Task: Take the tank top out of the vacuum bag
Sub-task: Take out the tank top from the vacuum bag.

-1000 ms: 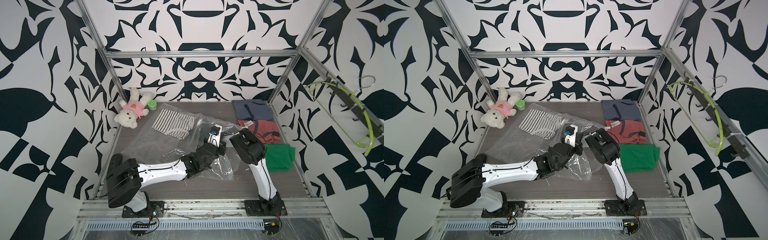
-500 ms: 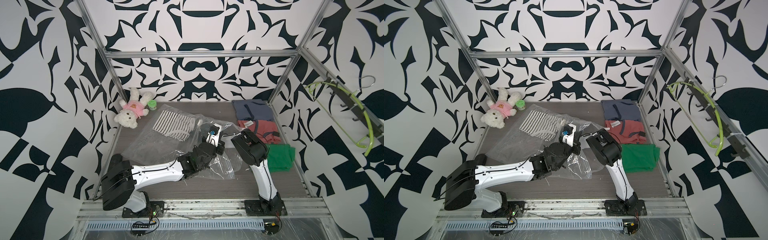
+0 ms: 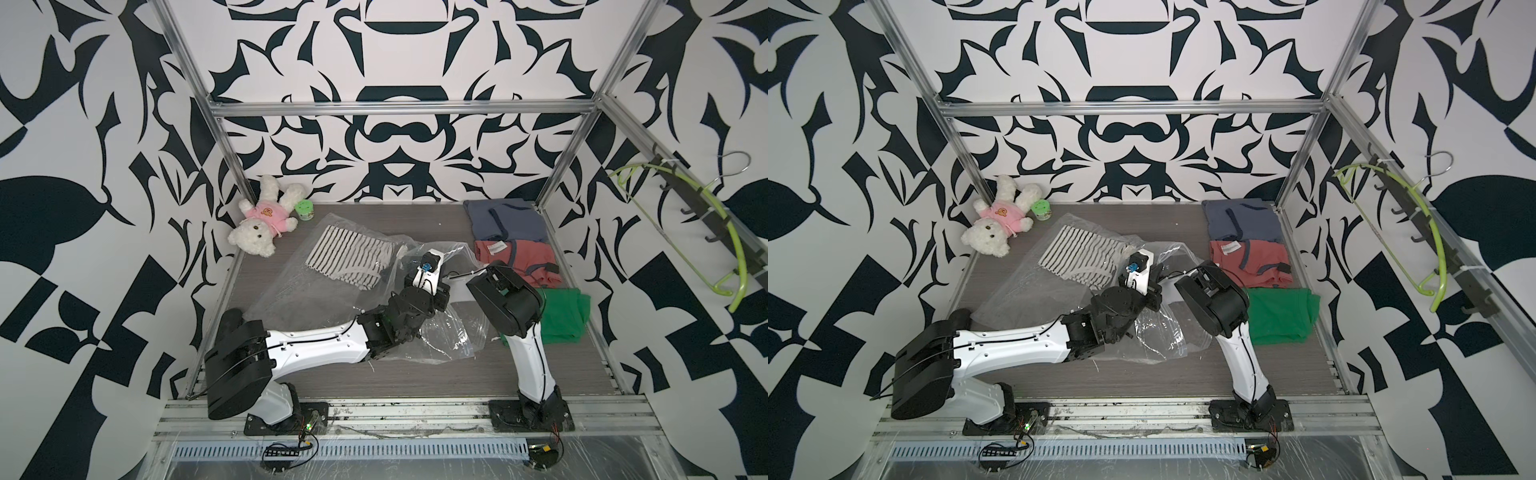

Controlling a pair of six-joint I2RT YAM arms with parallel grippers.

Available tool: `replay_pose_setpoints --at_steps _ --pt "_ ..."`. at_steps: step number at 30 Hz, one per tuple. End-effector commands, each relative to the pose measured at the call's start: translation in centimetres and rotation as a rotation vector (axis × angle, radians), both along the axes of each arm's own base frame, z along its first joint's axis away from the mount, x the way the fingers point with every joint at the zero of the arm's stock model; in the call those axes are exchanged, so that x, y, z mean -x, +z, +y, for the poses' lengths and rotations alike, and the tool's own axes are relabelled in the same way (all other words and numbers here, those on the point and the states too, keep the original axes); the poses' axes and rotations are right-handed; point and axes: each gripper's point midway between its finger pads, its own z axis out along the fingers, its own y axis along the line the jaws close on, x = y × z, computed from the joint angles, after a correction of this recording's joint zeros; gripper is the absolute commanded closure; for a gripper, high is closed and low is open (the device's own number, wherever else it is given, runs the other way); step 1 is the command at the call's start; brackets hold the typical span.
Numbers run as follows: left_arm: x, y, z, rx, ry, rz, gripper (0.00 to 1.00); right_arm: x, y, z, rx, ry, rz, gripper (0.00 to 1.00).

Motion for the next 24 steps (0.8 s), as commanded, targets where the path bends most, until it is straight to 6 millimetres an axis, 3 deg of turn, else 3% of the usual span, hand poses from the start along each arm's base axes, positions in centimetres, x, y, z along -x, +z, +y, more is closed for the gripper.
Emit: replay_pose_setpoints --at_steps 1,11,18,24 --pt "-0.8 0.0 0.5 -0.002 0.041 0.001 1.0 1.1 1.8 0.4 -0.019 0.044 -0.05 1.0" --pt "-2.2 -0.7 1.2 -0.059 0.105 0.011 1.0 2.1 2.5 -1.1 0.143 0.056 -0.13 1.0" --pt "-2.6 -0.6 0.8 -0.077 0.103 0.007 1.0 2.2 3.3 -0.3 0.171 0.097 -0.169 1.0" --pt "-2.7 -1.0 0.1 -0.086 0.086 0.002 1.0 2.0 6.0 0.8 0.12 0.146 -0.253 1.0"
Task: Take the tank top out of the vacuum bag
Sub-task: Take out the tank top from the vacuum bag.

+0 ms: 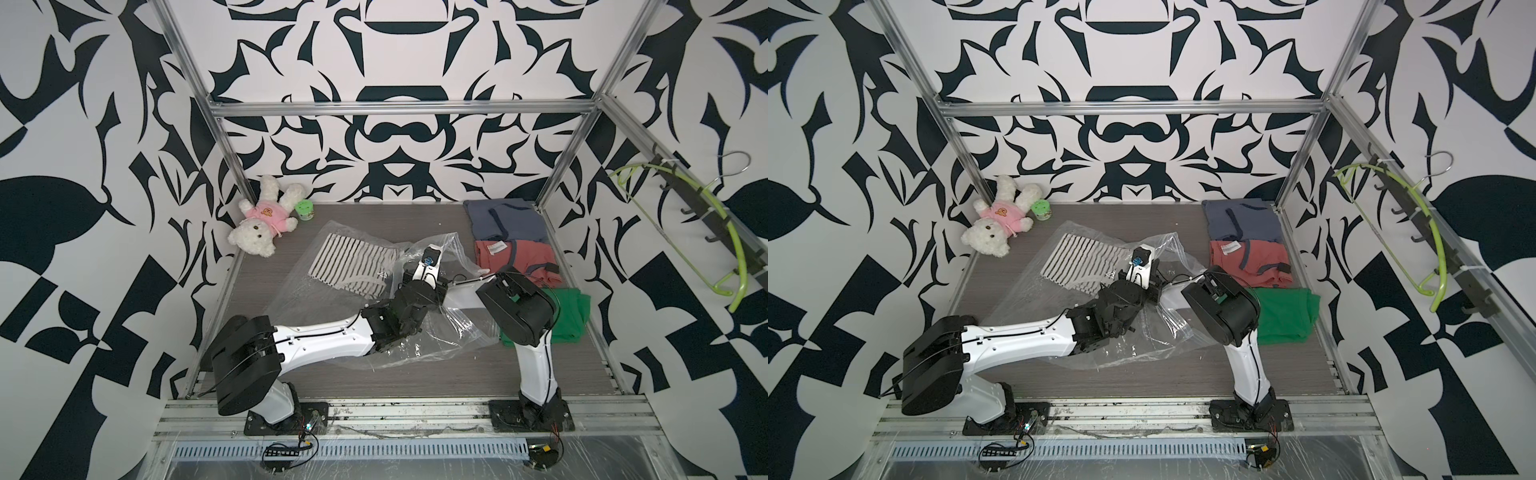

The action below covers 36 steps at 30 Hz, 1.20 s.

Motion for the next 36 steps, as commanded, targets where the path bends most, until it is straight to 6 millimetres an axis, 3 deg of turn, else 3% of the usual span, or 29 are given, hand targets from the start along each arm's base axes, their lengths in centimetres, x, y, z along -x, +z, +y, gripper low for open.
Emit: replay_pose_setpoints --at_steps 1,6,11,18,21,26,32,36 --pt "-0.7 0.3 -0.5 -0.017 0.009 -0.018 1.0 -0.8 5.8 2.2 -0.073 0.061 -0.135 1.0" --pt "-2.2 -0.1 0.1 -0.035 0.043 -0.025 1.0 -3.1 5.5 2.9 -0.161 0.063 -0.087 1.0" --pt "-3.9 -0.1 1.1 -0.073 0.056 -0.036 1.0 -6.5 4.8 1.5 -0.21 -0.025 -0.054 1.0" --pt "-5.2 -1.0 0.5 -0.161 0.029 -0.018 1.0 -9.6 6.7 -0.1 -0.204 -0.097 -0.072 1.0" --pt "-5.6 -2.4 0.8 -0.177 0.065 0.022 1.0 -9.2 7.0 0.5 -0.238 -0.062 -0.053 1.0" --pt "-5.6 -2.9 1.4 -0.146 0.096 0.041 1.0 -6.5 5.9 2.1 -0.323 0.023 -0.004 1.0" --pt "-6.2 -3.2 1.7 -0.171 0.122 0.038 1.0 -4.6 7.2 2.2 -0.343 0.079 -0.032 1.0" --pt "-5.9 -3.1 2.0 -0.153 0.114 0.034 1.0 -4.5 7.7 0.5 -0.299 0.033 -0.031 1.0"
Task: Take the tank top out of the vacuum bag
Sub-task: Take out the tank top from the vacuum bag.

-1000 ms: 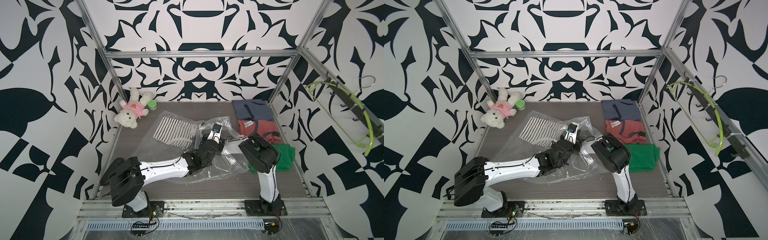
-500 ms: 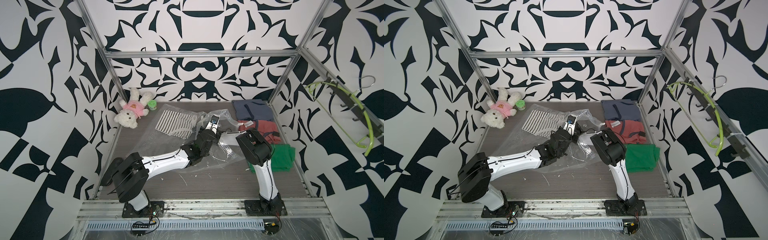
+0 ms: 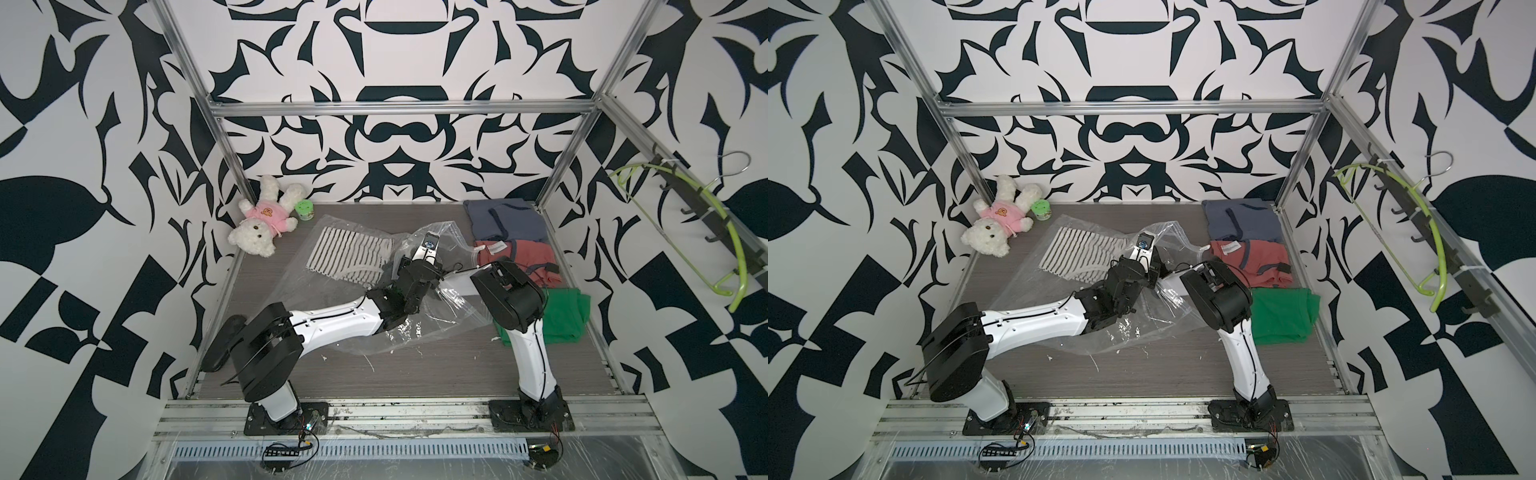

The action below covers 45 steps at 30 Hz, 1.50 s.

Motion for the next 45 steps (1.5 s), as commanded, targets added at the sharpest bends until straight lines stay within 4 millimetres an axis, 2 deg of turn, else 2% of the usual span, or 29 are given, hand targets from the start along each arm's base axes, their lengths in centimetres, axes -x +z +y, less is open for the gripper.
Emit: replay_pose_setpoints --at_steps 1,7,12,16,19,23,26,28,31,35,38,41,45 --pt "-0.3 -0.6 1.0 -0.007 0.032 0.003 1.0 -0.3 6.7 -0.5 -0.063 -0.006 -0.124 1.0" --pt "0.8 0.5 1.7 0.021 -0.004 -0.002 1.0 -1.2 7.2 -2.0 0.018 -0.013 -0.096 1.0" --pt "2.3 2.5 2.0 0.055 -0.06 -0.014 1.0 -1.8 5.6 -3.4 0.129 -0.028 -0.076 1.0" --pt "2.5 2.7 2.3 0.046 -0.055 -0.012 1.0 -1.4 4.8 -3.6 0.161 -0.024 -0.074 1.0" --pt "2.1 2.8 3.1 0.033 -0.001 -0.025 1.0 -1.0 4.9 -3.7 0.144 -0.03 -0.081 1.0" --pt "2.8 4.1 3.1 0.042 -0.048 -0.045 1.0 -1.0 3.4 -4.6 0.092 -0.027 0.013 1.0" --pt "3.5 5.3 2.8 0.025 -0.062 -0.058 1.0 -1.1 3.0 -4.7 0.089 -0.03 0.009 1.0" --pt "3.7 5.8 2.7 0.033 -0.064 -0.075 1.0 -0.7 3.2 -4.0 0.095 -0.004 -0.023 1.0" --pt "3.0 5.0 2.2 0.011 -0.038 -0.073 1.0 0.6 3.8 -1.5 0.098 0.06 -0.084 1.0" --pt "2.1 3.9 1.6 -0.008 0.0 -0.063 1.0 2.0 4.9 1.7 -0.021 0.149 -0.11 1.0" --pt "1.6 4.1 1.6 0.0 0.02 -0.079 1.0 2.9 5.8 3.1 -0.109 0.211 -0.133 1.0" --pt "1.3 4.1 1.7 -0.009 0.037 -0.082 1.0 3.7 7.0 3.6 -0.176 0.264 -0.16 1.0" --pt "1.3 3.9 2.2 -0.008 0.045 -0.083 1.0 3.3 5.2 2.4 -0.096 0.206 -0.11 1.0"
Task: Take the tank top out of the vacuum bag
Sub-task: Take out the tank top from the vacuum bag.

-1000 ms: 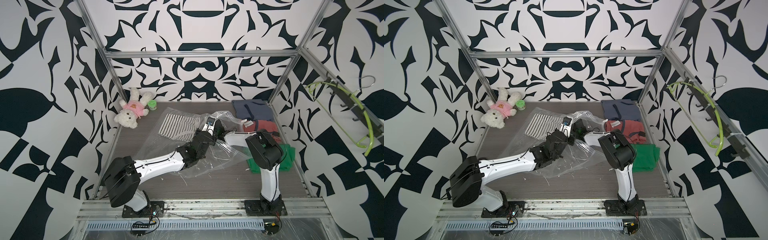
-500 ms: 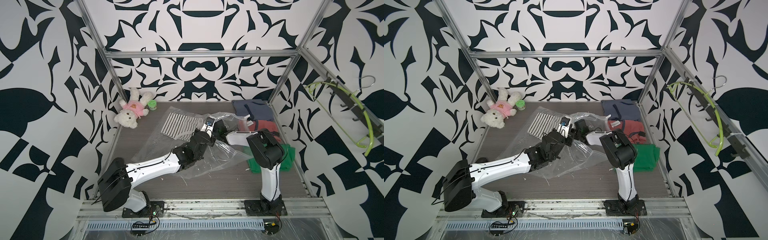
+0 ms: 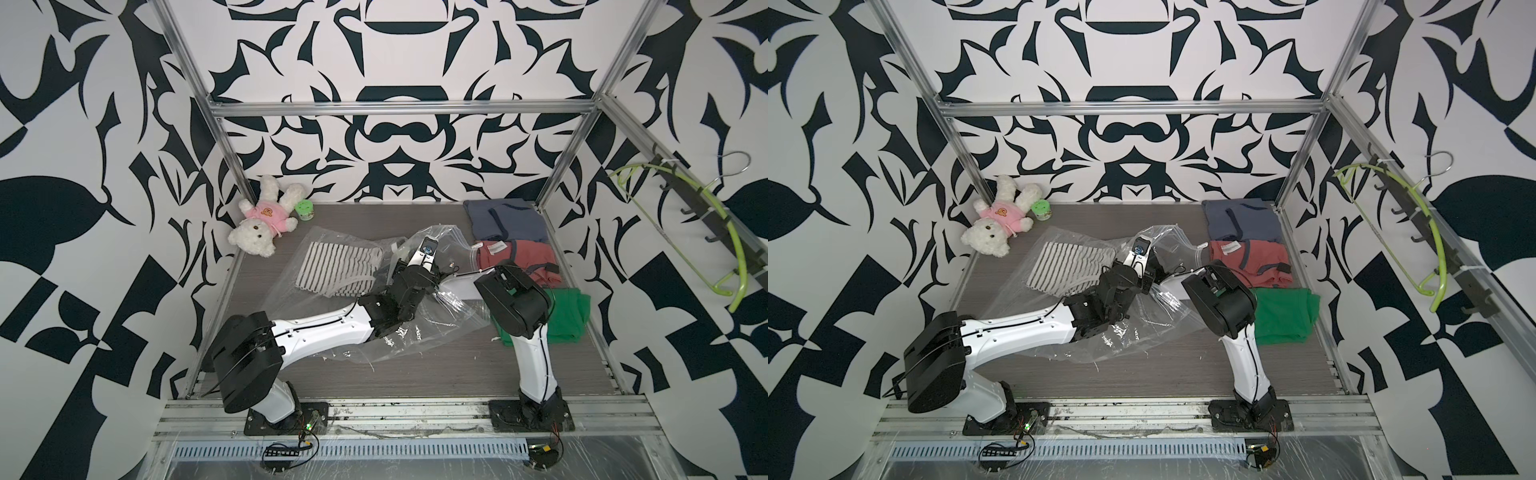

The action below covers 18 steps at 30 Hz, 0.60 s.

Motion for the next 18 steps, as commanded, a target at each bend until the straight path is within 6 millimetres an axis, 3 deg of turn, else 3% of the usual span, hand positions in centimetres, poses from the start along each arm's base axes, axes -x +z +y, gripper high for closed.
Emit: replay_pose_setpoints --at_steps 1,6,11,15,18 --pt "-0.6 2.0 0.6 0.049 0.036 -0.044 1.0 -0.9 2.9 -0.4 -0.044 -0.02 -0.061 1.0" --pt "-0.6 1.1 0.6 0.043 0.035 -0.032 1.0 -2.4 1.5 -2.6 -0.037 -0.108 0.014 1.0" --pt "-0.7 0.9 0.3 0.039 0.031 -0.03 1.0 -2.3 2.6 -2.2 -0.077 -0.077 0.018 0.65" --pt "-0.7 1.0 0.2 0.049 0.026 -0.033 1.0 -2.1 2.6 -1.8 -0.093 -0.058 0.034 0.56" --pt "-0.7 1.0 0.2 0.056 0.025 -0.036 1.0 -2.4 1.5 -1.5 -0.078 -0.059 0.07 0.55"
